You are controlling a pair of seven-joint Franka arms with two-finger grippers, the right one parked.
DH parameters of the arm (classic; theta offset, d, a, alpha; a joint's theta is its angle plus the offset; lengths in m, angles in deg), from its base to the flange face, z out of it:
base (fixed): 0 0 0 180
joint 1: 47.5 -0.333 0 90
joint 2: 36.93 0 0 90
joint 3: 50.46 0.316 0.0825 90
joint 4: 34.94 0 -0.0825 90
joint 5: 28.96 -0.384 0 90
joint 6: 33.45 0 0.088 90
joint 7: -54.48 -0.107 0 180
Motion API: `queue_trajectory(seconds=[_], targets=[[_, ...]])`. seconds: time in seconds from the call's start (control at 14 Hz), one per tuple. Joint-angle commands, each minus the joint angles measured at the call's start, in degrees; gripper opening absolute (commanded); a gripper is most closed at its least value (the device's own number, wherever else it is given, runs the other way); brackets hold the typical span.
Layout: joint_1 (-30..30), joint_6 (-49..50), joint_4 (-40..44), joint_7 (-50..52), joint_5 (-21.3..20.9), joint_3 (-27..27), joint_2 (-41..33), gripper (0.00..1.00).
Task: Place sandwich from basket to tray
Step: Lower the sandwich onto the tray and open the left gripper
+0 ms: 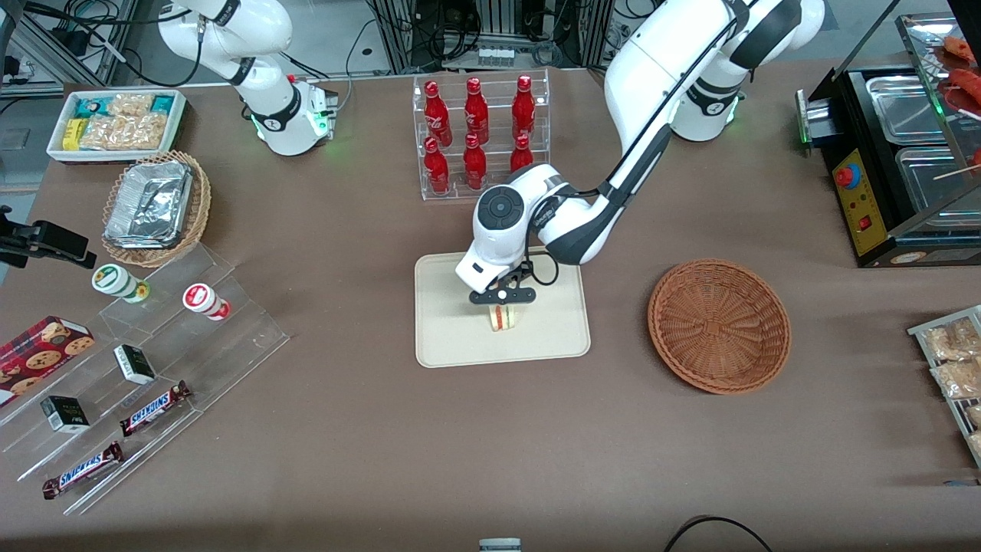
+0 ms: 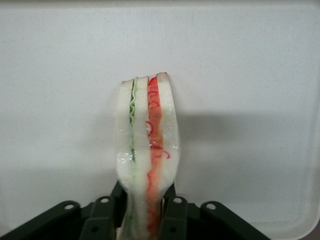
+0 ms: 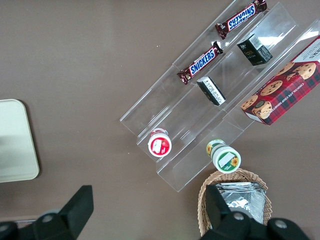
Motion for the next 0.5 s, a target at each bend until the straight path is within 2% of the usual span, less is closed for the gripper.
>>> queue_trajectory(seconds=[0.0, 0.29, 0.43], targets=[[0.63, 0.67, 1.40, 1.38, -1.47, 0.69, -0.27, 1.00], [0.19, 5.31, 2.28, 1.55, -0.86, 0.69, -5.53, 1.00], [-0.16, 11.79, 2.45, 1.64, -0.59, 0.86, -10.18, 1.00]])
